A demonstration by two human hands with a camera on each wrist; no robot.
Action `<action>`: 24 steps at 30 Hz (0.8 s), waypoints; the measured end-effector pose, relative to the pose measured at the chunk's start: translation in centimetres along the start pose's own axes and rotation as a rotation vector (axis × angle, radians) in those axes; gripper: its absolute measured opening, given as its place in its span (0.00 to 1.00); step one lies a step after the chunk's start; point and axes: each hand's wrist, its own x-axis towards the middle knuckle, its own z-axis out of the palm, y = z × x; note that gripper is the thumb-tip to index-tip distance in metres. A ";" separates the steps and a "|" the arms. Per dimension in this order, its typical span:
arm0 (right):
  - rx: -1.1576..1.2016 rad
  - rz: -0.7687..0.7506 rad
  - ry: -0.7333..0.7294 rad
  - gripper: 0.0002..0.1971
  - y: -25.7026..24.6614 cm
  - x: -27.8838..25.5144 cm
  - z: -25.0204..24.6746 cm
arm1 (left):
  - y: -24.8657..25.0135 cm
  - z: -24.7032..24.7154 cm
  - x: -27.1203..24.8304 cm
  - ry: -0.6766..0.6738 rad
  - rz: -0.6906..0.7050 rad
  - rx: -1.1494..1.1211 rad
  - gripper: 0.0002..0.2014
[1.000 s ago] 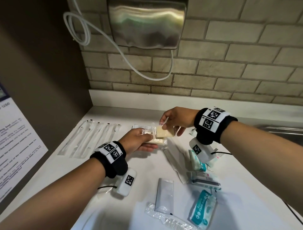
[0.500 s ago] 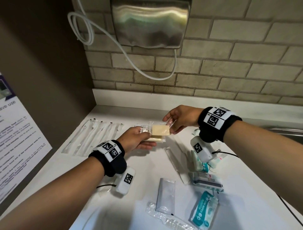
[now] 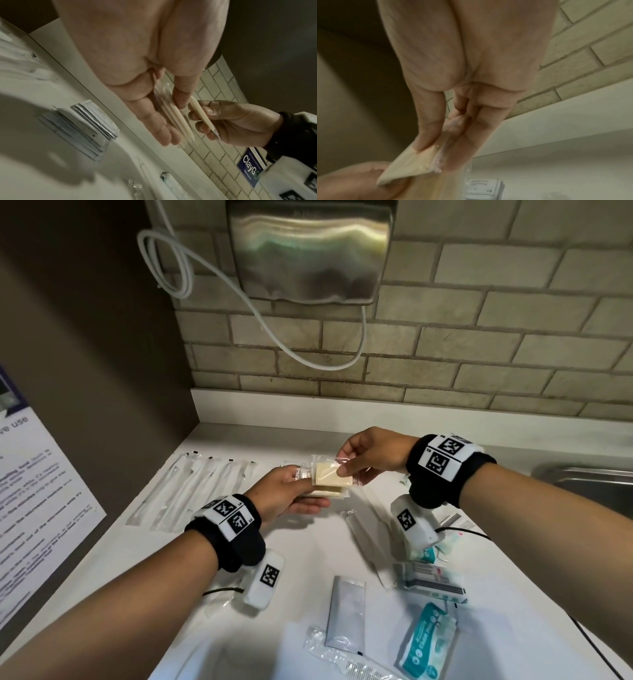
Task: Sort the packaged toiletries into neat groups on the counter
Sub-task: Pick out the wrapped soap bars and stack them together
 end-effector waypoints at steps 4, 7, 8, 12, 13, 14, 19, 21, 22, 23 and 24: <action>0.109 -0.038 -0.040 0.07 -0.1 0.0 0.2 | 0.3 0.2 0.0 -0.052 0.006 -0.027 0.13; 0.060 -0.040 -0.018 0.07 -0.2 0.0 0.3 | 0.5 0.4 -0.1 -0.084 0.014 -0.052 0.13; 0.028 -0.043 -0.002 0.07 -0.2 0.1 0.3 | 0.6 0.4 0.0 -0.089 0.018 -0.061 0.14; -0.105 -0.049 0.085 0.07 -0.2 0.1 0.3 | 0.8 0.3 0.1 -0.080 0.034 -0.097 0.14; -0.121 -0.042 0.094 0.08 -0.2 0.1 0.2 | 0.8 0.3 0.1 -0.075 0.036 -0.108 0.14; -0.125 -0.030 0.088 0.09 -0.2 0.1 0.1 | 0.8 0.2 0.2 -0.070 0.037 -0.118 0.13; -0.007 0.056 0.012 0.18 0.4 0.2 0.1 | 0.8 0.4 0.2 -0.051 0.038 -0.136 0.12; 0.069 0.062 -0.026 0.18 0.5 0.3 0.2 | 0.7 0.5 0.2 -0.059 0.031 -0.142 0.12; 0.078 0.058 -0.035 0.17 0.5 0.3 0.3 | 0.6 0.4 0.3 -0.061 0.025 -0.149 0.12; 0.074 0.054 -0.039 0.15 0.5 0.3 0.3 | 0.6 0.4 0.2 -0.059 0.018 -0.156 0.12; 0.069 0.052 -0.040 0.15 0.4 0.4 0.4 | 0.6 0.3 0.1 -0.057 0.011 -0.166 0.13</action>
